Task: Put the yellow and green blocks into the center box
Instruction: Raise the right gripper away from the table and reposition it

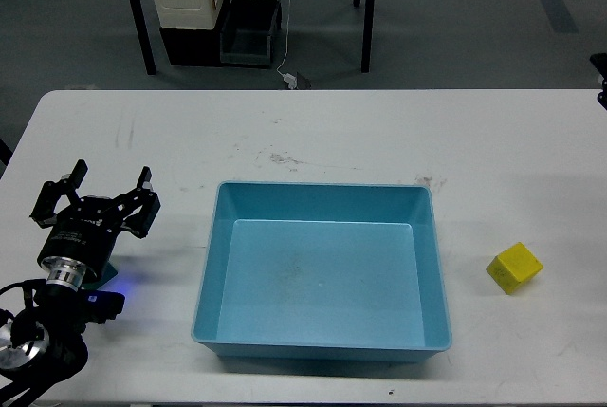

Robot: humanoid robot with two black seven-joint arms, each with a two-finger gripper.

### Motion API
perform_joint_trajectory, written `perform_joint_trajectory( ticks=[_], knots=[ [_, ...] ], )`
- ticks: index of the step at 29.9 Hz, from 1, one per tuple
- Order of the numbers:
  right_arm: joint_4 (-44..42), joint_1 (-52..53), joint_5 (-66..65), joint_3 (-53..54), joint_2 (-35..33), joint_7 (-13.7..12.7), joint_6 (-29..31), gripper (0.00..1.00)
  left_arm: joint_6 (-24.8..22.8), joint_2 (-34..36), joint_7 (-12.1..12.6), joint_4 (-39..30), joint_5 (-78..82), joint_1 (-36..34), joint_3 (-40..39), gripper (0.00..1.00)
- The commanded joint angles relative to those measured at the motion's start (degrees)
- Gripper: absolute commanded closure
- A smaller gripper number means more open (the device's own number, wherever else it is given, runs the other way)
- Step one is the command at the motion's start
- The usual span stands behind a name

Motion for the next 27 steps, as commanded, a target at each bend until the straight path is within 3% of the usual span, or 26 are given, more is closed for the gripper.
perform_joint_trajectory(
  ticks=[1, 5, 7, 12, 15, 22, 27],
  knots=[
    [-0.13, 4.80, -8.54, -10.17, -4.36, 2.08, -6.39, 0.03, 0.00, -0.26, 0.00, 0.06, 0.02, 0.00, 0.02, 0.00],
    [-0.31, 8.06, -20.39, -20.80, -9.81, 7.17, -6.40, 0.03, 0.00, -0.26, 0.00, 0.06, -0.06, 0.00, 0.02, 0.00],
    [-0.49, 10.95, -25.85, -26.07, -12.62, 11.21, -6.23, 0.03, 0.00, -0.26, 0.00, 0.06, -0.06, 0.00, -0.07, 0.00],
    [-1.27, 18.16, -29.22, -39.17, -22.11, 27.72, -4.65, 0.02, 0.00, -0.26, 0.00, 0.32, -0.06, 0.00, -0.07, 0.00],
    [-1.02, 22.11, -29.39, -46.47, -28.78, 36.16, -1.06, 0.03, 0.00, -0.43, 0.00, 0.58, -0.06, 0.00, -0.07, 0.00],
    [-0.49, 35.21, -32.02, -57.46, -36.71, 36.24, 18.61, 0.04, 0.00, -1.05, 0.00, 1.11, -0.06, 0.00, -0.07, 0.00],
    [0.21, 37.51, -41.32, -61.08, -36.98, 36.24, 18.61, 0.04, 0.00, -1.05, 0.00, 1.55, -0.06, 0.00, -0.07, 0.00]
  ],
)
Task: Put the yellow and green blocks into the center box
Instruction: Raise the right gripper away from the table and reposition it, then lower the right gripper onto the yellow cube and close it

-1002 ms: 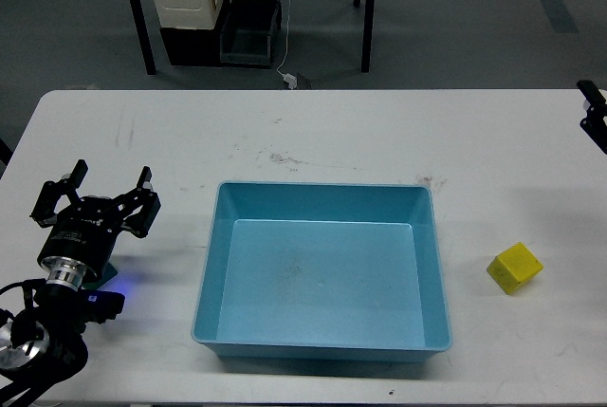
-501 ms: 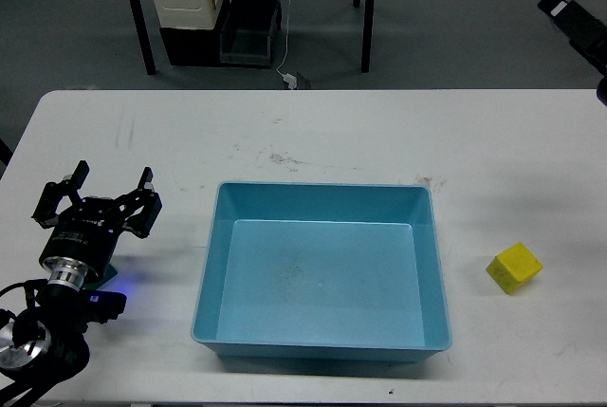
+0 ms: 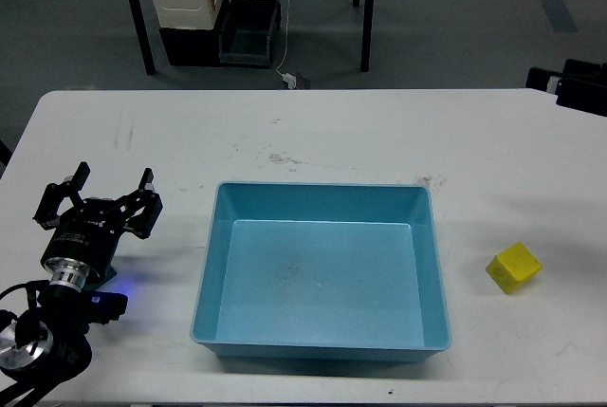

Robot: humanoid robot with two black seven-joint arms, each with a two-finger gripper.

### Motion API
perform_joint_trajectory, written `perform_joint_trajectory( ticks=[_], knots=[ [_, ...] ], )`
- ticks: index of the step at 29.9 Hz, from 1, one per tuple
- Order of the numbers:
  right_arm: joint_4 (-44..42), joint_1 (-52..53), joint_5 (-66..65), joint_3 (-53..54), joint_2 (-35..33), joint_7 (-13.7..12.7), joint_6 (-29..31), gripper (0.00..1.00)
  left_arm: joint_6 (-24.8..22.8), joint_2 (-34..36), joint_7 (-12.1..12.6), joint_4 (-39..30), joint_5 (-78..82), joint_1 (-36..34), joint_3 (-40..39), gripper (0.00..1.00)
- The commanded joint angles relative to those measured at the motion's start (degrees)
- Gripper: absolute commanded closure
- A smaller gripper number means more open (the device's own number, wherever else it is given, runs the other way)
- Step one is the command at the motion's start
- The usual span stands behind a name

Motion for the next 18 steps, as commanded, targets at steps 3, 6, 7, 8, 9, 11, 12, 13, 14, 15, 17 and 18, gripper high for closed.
perform_joint_trajectory(
  ticks=[3, 6, 7, 8, 9, 11, 12, 13, 14, 15, 17, 18],
  knots=[
    [1.85, 0.55, -12.82, -4.21, -0.11, -0.01, 0.38, 0.04, 0.00, -0.02, 0.00, 0.63, 0.00, 0.01, 0.00, 0.00],
    [3.25, 0.72, -19.33, -8.16, 0.33, -0.01, 0.38, 0.04, 0.00, -0.02, 0.00, 0.98, 0.00, 0.01, 0.08, 0.00],
    [3.52, 0.72, -21.00, -9.22, 0.51, -0.01, 0.38, 0.04, 0.00, -0.02, 0.00, 0.98, 0.00, 0.01, 0.08, 0.00],
    [3.69, 0.81, -22.06, -10.10, 0.68, -0.01, 0.38, 0.04, 0.00, -0.02, 0.00, 0.98, 0.00, 0.01, 0.00, 0.00],
    [3.78, 0.81, -23.03, -10.98, 0.86, -0.01, 0.38, 0.04, 0.00, -0.02, 0.00, 0.98, 0.00, 0.01, 0.00, 0.00],
    [3.78, 0.90, -23.91, -12.82, 1.21, -0.01, 0.38, 0.04, 0.00, -0.02, 0.00, 0.98, 0.01, 0.01, 0.00, 0.00],
    [3.78, 0.90, -24.09, -13.79, 1.30, -0.01, 0.38, 0.04, 0.00, -0.02, 0.00, 0.98, 0.00, 0.01, 0.00, 0.00],
    [3.78, 0.90, -24.18, -14.67, 1.30, -0.01, 0.38, 0.03, 0.00, -0.02, 0.00, 0.98, 0.00, 0.01, 0.00, 0.00],
    [3.70, 0.90, -24.09, -15.37, 1.30, -0.01, 0.38, 0.03, 0.00, -0.02, 0.00, 0.98, 0.00, 0.01, 0.00, 0.00],
    [3.70, 0.90, -24.01, -15.99, 1.30, -0.01, 0.38, 0.03, 0.00, -0.02, 0.00, 0.98, 0.00, 0.01, 0.00, 0.00],
    [3.52, 0.64, -24.01, -17.22, 1.30, -0.01, 0.38, 0.03, 0.00, -0.02, 0.00, 1.16, 0.00, 0.01, 0.00, 0.00],
    [3.35, 0.46, -24.01, -17.75, 1.30, -0.01, 0.38, 0.03, 0.00, -0.10, 0.00, 1.33, 0.00, 0.01, 0.08, 0.00]
  ],
)
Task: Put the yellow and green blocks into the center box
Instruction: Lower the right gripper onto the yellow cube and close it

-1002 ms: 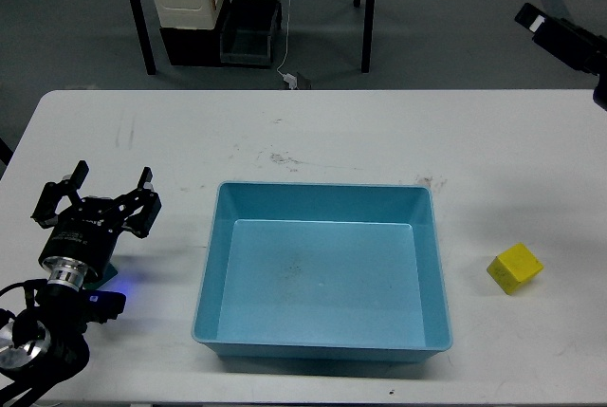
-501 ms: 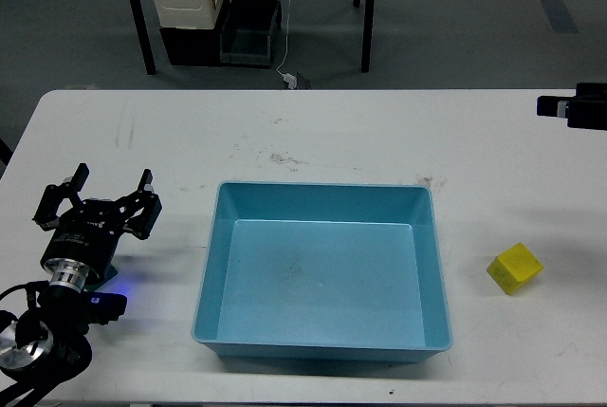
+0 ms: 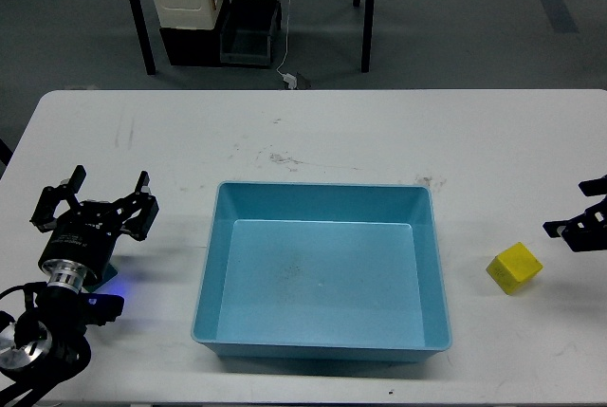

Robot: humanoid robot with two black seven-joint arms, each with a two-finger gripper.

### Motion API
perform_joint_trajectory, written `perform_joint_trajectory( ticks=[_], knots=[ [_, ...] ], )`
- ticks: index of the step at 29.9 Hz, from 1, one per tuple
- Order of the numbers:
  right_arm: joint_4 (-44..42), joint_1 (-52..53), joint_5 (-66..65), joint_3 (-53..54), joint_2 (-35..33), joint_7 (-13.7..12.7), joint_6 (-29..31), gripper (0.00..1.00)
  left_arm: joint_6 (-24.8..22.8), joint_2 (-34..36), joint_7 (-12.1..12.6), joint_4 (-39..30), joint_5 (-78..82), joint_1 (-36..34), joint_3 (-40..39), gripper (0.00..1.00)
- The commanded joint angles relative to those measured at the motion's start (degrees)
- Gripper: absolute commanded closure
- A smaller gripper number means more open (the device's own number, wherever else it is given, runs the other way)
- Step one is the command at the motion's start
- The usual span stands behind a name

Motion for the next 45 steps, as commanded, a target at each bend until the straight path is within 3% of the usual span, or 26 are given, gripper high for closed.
perform_joint_trajectory(
  ticks=[1, 23, 37, 40, 45],
  knots=[
    [-0.41, -0.60, -0.09, -2.30, 0.09, 0.00, 0.00, 0.03, 0.00, -0.17, 0.00, 0.28, 0.00, 0.00, -0.03, 0.00],
    [-8.23, -1.13, 0.44, -6.08, 11.43, 0.00, 0.00, 0.03, 0.00, -0.70, 0.00, 1.07, 0.00, 0.00, -0.03, 0.00],
    [-9.82, -1.39, 0.09, -10.13, 14.60, 0.00, 0.00, 0.04, 0.00, -1.14, 0.00, 1.60, 0.00, 0.00, -0.56, 0.00],
    [-9.91, -1.13, 0.09, -10.04, 14.68, 0.00, 0.00, 0.13, 0.00, -1.14, 0.00, 1.60, 0.00, 0.00, -0.56, 0.00],
    [-10.34, -1.22, 0.09, -10.04, 14.77, 0.00, 0.00, 0.36, 0.00, -1.23, 0.00, 1.60, 0.00, 0.00, -0.56, 0.00]
  ],
)
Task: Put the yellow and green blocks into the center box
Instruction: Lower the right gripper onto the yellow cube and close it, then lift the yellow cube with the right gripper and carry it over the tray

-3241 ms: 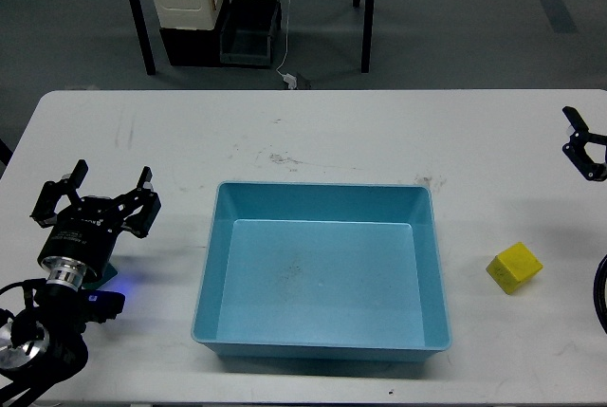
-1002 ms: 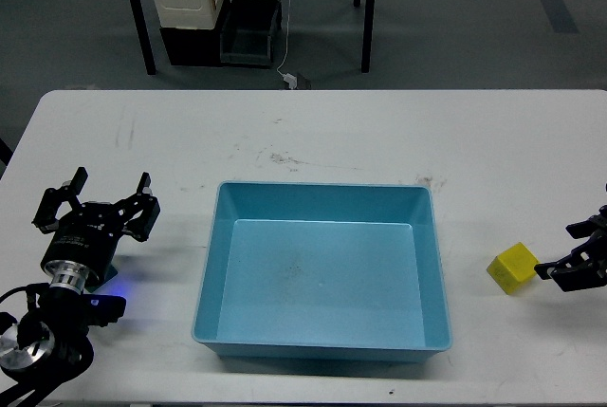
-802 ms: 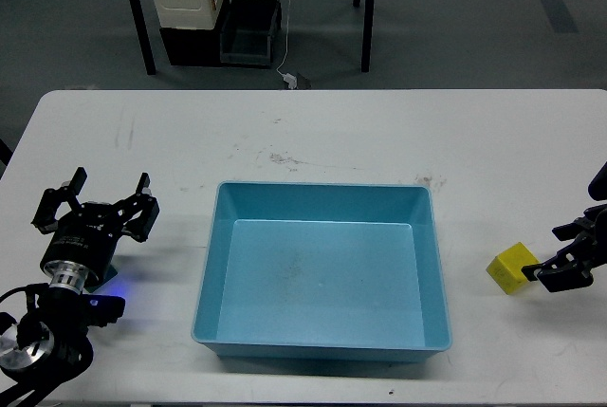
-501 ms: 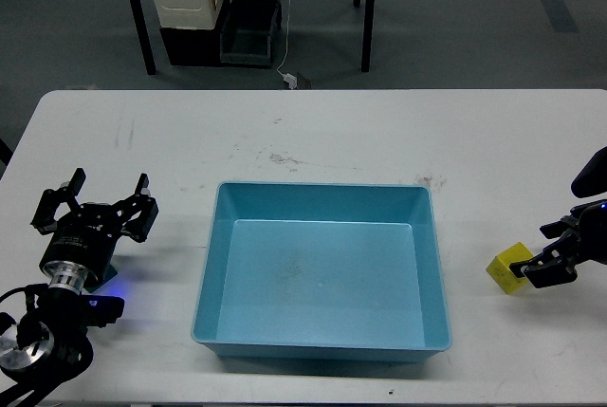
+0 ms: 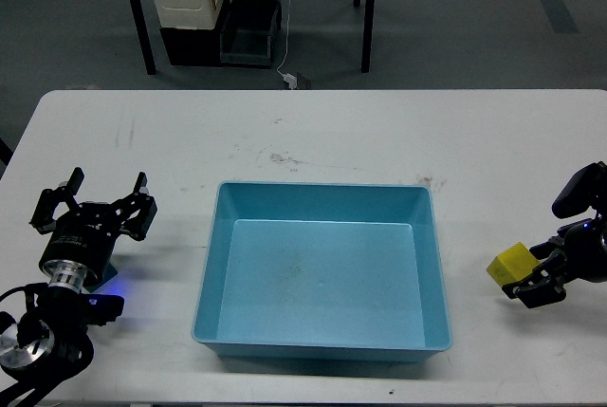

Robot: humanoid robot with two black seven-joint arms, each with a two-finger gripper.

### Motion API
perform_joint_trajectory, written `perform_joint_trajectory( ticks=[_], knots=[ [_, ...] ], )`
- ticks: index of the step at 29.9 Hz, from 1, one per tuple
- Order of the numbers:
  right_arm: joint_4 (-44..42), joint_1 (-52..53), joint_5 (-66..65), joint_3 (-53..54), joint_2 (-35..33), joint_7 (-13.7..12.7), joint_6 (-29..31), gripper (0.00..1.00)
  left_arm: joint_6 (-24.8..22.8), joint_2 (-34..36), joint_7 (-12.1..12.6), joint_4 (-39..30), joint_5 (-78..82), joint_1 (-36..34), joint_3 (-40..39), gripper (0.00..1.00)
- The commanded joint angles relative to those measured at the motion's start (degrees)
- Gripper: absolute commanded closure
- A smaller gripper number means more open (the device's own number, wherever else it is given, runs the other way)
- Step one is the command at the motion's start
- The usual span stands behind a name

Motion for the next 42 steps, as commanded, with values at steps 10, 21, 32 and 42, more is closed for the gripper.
perform_joint_trajectory(
  ticks=[10, 21, 32, 42],
  knots=[
    [-4.14, 0.20, -0.21, 0.54, 1.83, 0.00, 0.00, 0.85, 0.00, -0.14, 0.00, 0.09, 0.00, 0.09, 0.00, 0.00],
    [-8.55, 12.84, 0.67, 5.45, -0.28, 0.00, -3.92, 1.00, 0.00, -0.14, 0.00, 0.09, 0.00, 0.00, 0.00, 0.00],
    [2.87, 32.96, 4.00, 2.93, 2.96, 0.00, -1.29, 1.00, 0.00, -0.14, 0.00, 0.09, 0.00, -0.09, -0.08, 0.00],
    [9.56, 42.75, 8.58, -8.77, 15.35, 0.00, 0.00, 0.99, 0.00, -0.14, 0.00, 0.09, 0.00, -0.09, -1.05, 0.00]
  ],
)
